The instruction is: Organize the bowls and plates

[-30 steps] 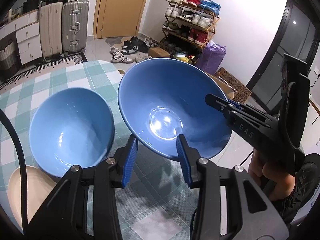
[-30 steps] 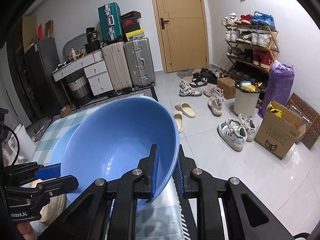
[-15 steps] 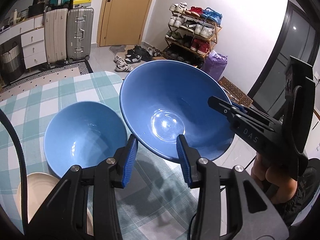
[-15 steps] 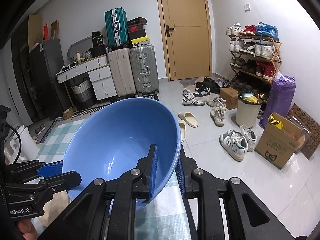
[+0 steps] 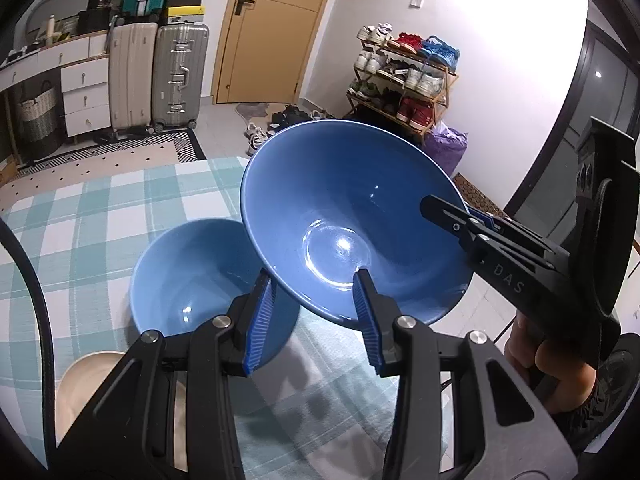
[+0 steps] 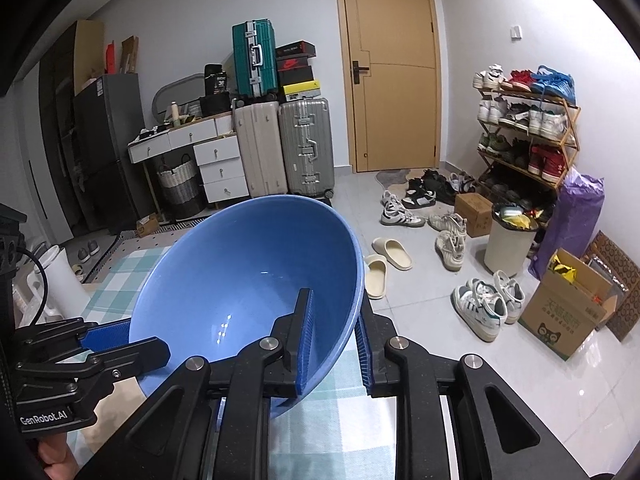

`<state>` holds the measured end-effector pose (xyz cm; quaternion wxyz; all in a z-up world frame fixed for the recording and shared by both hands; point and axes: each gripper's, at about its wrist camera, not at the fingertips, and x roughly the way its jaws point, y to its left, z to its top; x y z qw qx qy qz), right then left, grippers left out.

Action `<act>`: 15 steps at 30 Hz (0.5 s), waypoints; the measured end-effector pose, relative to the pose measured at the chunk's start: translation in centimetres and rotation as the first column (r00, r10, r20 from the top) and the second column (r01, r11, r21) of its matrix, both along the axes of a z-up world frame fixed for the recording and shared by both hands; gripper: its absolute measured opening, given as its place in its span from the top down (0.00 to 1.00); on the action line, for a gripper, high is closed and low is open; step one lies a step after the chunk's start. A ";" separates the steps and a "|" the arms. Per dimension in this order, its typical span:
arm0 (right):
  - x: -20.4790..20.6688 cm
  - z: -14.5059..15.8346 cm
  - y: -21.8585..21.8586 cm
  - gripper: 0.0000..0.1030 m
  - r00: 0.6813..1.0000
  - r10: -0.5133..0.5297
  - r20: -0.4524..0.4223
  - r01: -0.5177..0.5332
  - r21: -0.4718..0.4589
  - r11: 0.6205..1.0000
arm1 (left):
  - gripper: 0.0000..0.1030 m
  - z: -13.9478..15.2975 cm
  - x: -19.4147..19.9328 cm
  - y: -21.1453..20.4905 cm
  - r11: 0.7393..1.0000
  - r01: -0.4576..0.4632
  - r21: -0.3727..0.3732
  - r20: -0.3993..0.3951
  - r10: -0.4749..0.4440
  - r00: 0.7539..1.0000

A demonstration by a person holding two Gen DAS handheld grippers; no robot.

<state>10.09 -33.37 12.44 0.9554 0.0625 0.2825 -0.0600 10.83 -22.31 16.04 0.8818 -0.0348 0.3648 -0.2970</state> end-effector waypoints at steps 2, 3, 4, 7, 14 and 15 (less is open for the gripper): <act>0.3 0.2 0.6 0.80 1.000 0.010 0.002 -0.010 -0.001 1.000 | 0.64 0.2 0.2 0.7 1.000 -0.010 -0.004 0.000 0.010 1.000; 0.5 0.2 0.8 0.80 1.000 0.014 0.005 -0.014 -0.002 1.000 | 0.64 0.3 0.2 1.2 1.000 -0.015 -0.004 -0.001 0.015 1.000; 0.7 0.3 1.1 0.80 1.000 0.018 0.005 -0.018 -0.003 1.000 | 0.64 0.3 0.4 1.5 1.000 -0.020 -0.005 -0.001 0.020 1.000; 1.3 0.5 2.0 0.80 0.999 0.032 0.008 -0.032 -0.004 0.999 | 0.64 0.4 0.8 2.6 0.999 -0.034 -0.005 0.000 0.034 0.999; 2.7 0.4 4.2 0.80 0.998 0.064 0.009 -0.064 -0.004 0.998 | 0.64 0.2 1.7 4.9 0.998 -0.064 -0.003 -0.003 0.064 0.998; 2.8 0.3 4.4 0.80 0.998 0.067 0.008 -0.067 -0.004 0.998 | 0.64 0.2 1.7 5.2 0.998 -0.068 -0.002 -0.004 0.068 0.998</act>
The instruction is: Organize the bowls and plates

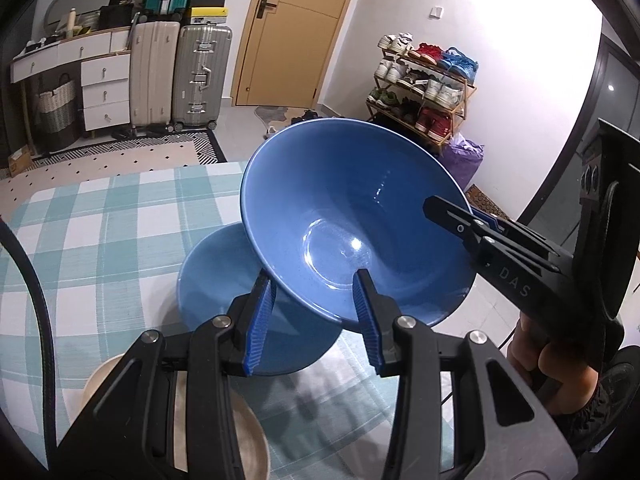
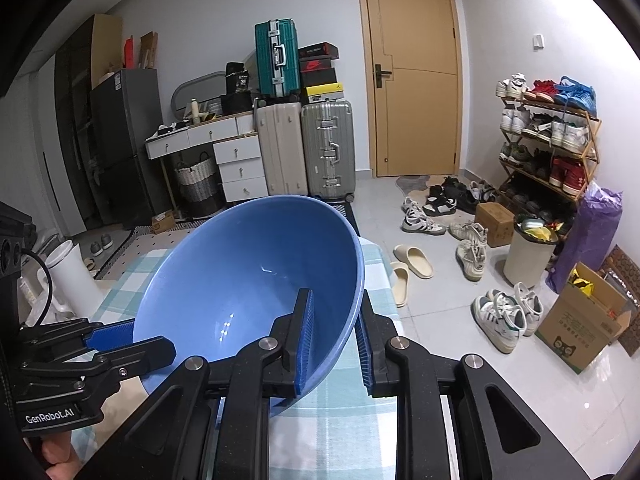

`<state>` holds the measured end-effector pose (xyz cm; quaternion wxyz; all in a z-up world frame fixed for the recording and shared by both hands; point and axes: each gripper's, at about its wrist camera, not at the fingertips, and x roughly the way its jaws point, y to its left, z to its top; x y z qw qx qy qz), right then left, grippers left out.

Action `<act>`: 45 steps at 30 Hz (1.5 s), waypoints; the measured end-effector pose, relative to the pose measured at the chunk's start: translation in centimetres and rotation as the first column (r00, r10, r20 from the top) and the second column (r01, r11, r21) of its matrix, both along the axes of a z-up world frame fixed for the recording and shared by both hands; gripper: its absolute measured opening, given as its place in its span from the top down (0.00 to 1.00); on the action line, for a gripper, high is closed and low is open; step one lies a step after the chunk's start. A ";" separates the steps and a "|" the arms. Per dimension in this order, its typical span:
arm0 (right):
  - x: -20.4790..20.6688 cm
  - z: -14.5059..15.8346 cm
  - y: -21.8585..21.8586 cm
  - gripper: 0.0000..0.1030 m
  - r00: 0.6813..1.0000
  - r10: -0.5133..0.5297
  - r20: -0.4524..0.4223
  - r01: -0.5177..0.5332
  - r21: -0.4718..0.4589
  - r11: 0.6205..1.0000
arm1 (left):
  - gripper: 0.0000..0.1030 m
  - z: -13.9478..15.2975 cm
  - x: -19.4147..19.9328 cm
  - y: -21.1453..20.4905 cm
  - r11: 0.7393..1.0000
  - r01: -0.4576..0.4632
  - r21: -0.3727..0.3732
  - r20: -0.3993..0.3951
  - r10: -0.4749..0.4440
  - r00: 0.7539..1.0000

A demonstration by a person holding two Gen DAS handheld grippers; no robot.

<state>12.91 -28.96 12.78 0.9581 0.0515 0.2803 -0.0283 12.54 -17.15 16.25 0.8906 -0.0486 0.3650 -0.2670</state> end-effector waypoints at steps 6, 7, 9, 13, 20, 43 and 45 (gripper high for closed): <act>1.1 -0.4 1.3 0.80 1.000 0.024 -0.005 -0.024 0.003 1.000 | 0.64 -0.6 0.8 1.2 1.000 -0.020 0.010 -0.007 0.020 1.000; 1.3 -0.5 1.5 0.80 1.000 0.027 -0.007 -0.027 0.003 1.000 | 0.64 -0.8 0.9 1.5 1.000 -0.024 0.011 -0.010 0.024 1.000; 1.7 -0.8 1.8 0.80 0.999 0.034 -0.012 -0.034 0.003 0.999 | 0.64 -1.2 1.3 1.8 0.999 -0.028 0.015 -0.018 0.028 0.999; 2.4 -1.4 2.8 0.80 0.999 0.043 -0.018 -0.043 0.007 0.999 | 0.64 -1.8 1.8 2.6 0.999 -0.041 0.023 -0.027 0.041 0.999; 3.7 -2.6 4.3 0.80 0.997 0.060 -0.041 -0.059 0.015 0.998 | 0.64 -2.8 2.9 3.8 0.997 -0.058 0.041 -0.042 0.060 0.997; 5.7 -8.5 7.0 0.79 0.983 0.077 -0.165 -0.084 -0.032 0.996 | 0.64 -9.4 5.6 4.9 0.991 -0.092 0.095 -0.125 0.103 0.987; 5.8 -8.9 7.0 0.78 0.982 0.077 -0.174 -0.085 -0.038 0.996 | 0.64 -9.9 5.8 4.8 0.991 -0.092 0.102 -0.131 0.105 0.986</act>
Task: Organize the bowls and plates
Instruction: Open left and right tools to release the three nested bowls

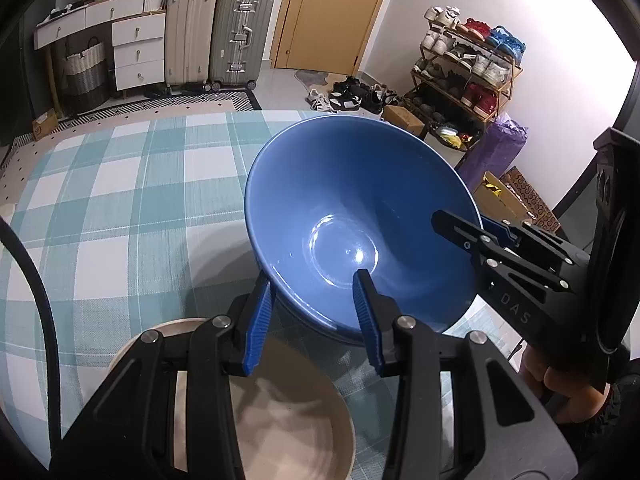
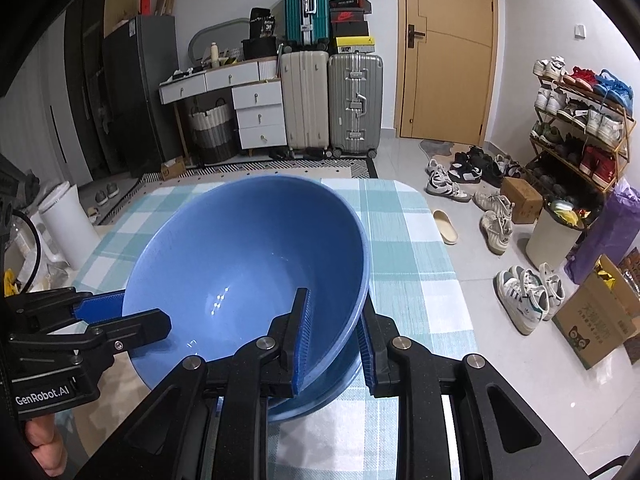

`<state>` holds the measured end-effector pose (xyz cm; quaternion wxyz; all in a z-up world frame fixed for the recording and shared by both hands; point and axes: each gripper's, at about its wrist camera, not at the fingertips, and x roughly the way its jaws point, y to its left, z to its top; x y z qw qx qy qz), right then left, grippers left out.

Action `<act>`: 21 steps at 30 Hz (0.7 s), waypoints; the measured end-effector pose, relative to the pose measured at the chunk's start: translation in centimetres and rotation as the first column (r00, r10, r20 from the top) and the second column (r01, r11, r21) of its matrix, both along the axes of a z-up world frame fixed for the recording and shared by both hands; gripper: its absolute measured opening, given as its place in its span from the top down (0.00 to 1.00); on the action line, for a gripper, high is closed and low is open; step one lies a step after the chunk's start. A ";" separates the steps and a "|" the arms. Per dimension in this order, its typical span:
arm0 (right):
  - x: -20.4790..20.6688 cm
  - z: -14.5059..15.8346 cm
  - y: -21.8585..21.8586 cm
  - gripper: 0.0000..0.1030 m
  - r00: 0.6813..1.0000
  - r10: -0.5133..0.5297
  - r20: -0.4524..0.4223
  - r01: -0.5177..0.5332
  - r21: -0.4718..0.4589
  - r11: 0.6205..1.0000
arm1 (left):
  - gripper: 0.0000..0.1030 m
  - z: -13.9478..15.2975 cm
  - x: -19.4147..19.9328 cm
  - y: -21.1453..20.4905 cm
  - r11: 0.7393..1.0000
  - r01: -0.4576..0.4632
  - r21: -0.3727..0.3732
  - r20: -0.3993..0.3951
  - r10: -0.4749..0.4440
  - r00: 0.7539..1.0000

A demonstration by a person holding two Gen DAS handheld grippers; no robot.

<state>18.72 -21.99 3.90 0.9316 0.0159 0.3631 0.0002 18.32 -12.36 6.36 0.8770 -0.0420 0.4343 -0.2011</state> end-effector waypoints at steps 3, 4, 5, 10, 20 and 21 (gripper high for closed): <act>0.0 -0.7 -0.1 0.78 1.000 0.000 -0.012 0.001 0.005 1.000 | 0.64 -0.5 0.3 0.0 1.000 0.003 0.002 -0.007 -0.003 1.000; 0.0 -0.9 -0.2 0.78 1.000 -0.002 -0.016 0.002 0.006 1.000 | 0.64 -0.6 0.3 0.0 1.000 0.003 0.002 -0.009 -0.003 1.000; 0.1 -1.1 -0.2 0.78 1.000 -0.002 -0.020 0.002 0.007 1.000 | 0.64 -0.8 0.4 -0.1 1.000 0.004 0.003 -0.012 -0.004 1.000; 0.4 -1.9 -0.8 0.78 0.999 -0.001 -0.035 0.002 0.014 1.000 | 0.64 -1.5 0.9 -0.4 1.000 0.007 0.016 -0.021 -0.006 1.000; 0.9 -2.5 -1.1 0.78 0.999 0.014 -0.036 -0.013 0.027 1.000 | 0.64 -2.0 1.1 -1.2 0.998 0.009 0.062 -0.007 -0.008 1.000; 0.9 -2.6 -1.1 0.77 0.999 0.015 -0.036 -0.014 0.028 1.000 | 0.64 -2.0 1.1 -1.2 0.998 0.009 0.068 -0.004 -0.009 1.000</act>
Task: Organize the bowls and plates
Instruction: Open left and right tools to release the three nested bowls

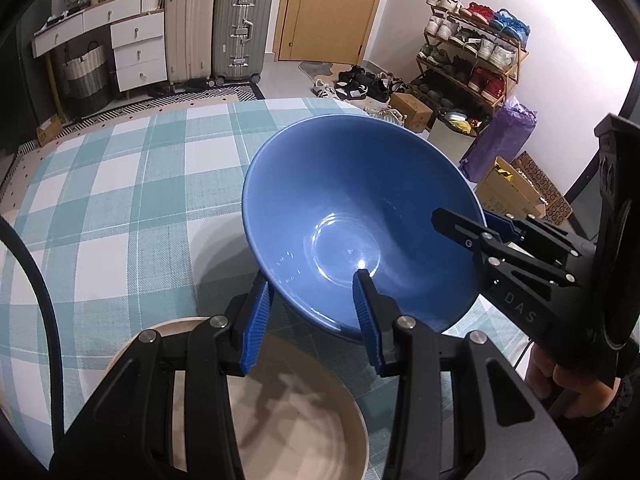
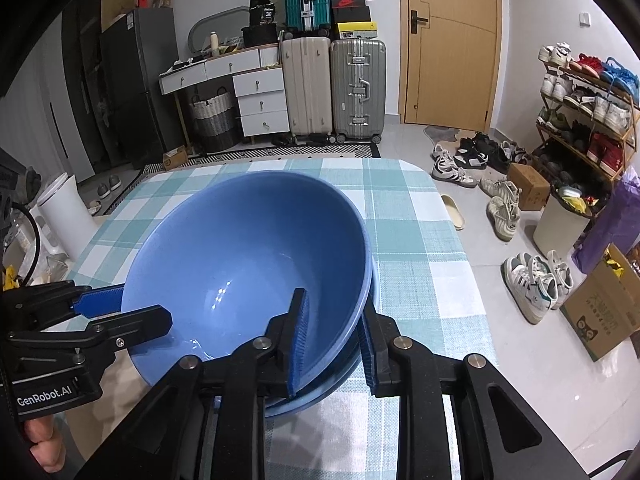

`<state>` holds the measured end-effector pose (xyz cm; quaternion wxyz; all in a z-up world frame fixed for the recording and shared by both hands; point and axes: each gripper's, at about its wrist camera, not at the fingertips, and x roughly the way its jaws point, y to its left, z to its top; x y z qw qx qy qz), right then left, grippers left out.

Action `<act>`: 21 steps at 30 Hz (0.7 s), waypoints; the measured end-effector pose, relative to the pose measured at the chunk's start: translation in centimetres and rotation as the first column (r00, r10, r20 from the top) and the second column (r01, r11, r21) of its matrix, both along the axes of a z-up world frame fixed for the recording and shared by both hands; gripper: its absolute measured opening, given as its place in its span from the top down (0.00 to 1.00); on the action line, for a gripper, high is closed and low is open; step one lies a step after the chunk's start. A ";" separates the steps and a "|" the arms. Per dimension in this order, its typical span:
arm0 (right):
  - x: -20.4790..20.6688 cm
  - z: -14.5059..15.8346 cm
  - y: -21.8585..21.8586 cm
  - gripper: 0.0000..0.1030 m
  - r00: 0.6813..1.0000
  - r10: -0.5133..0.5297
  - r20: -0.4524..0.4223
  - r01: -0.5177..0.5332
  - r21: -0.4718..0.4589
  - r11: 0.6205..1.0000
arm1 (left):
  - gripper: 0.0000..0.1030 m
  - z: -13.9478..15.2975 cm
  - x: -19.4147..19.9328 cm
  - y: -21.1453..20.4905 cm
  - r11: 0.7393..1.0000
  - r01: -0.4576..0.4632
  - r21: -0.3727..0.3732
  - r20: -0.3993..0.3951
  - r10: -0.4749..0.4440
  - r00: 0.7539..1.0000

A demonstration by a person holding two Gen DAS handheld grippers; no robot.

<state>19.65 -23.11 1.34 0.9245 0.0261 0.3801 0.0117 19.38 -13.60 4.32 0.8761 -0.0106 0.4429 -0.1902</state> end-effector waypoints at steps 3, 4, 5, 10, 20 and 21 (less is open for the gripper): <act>-0.1 0.1 0.1 0.77 1.000 0.003 -0.001 -0.003 0.002 1.000 | 0.64 0.0 -0.1 -0.2 1.000 0.005 0.017 0.005 -0.005 1.000; -0.1 0.0 0.1 0.77 1.000 0.004 0.000 -0.004 -0.001 1.000 | 0.64 -0.1 -0.1 -0.2 1.000 0.006 0.020 0.005 -0.006 1.000; -0.1 0.1 0.1 0.77 1.000 0.004 0.000 -0.004 -0.003 1.000 | 0.64 -0.1 0.0 -0.2 1.000 0.006 0.019 0.004 -0.006 1.000; -0.3 0.2 0.3 0.76 1.000 0.010 0.003 -0.010 -0.016 1.000 | 0.64 -0.3 0.0 -0.3 1.000 0.009 0.024 0.000 -0.009 1.000; -1.2 0.5 0.0 0.66 1.000 -0.003 0.008 0.004 -0.042 0.999 | 0.56 -1.0 0.4 -0.2 1.000 0.005 0.029 -0.019 -0.004 1.000; -1.3 0.5 -0.1 0.61 1.000 -0.002 0.007 0.003 -0.040 0.999 | 0.54 -1.0 0.3 -0.3 0.999 0.003 0.032 -0.018 -0.003 1.000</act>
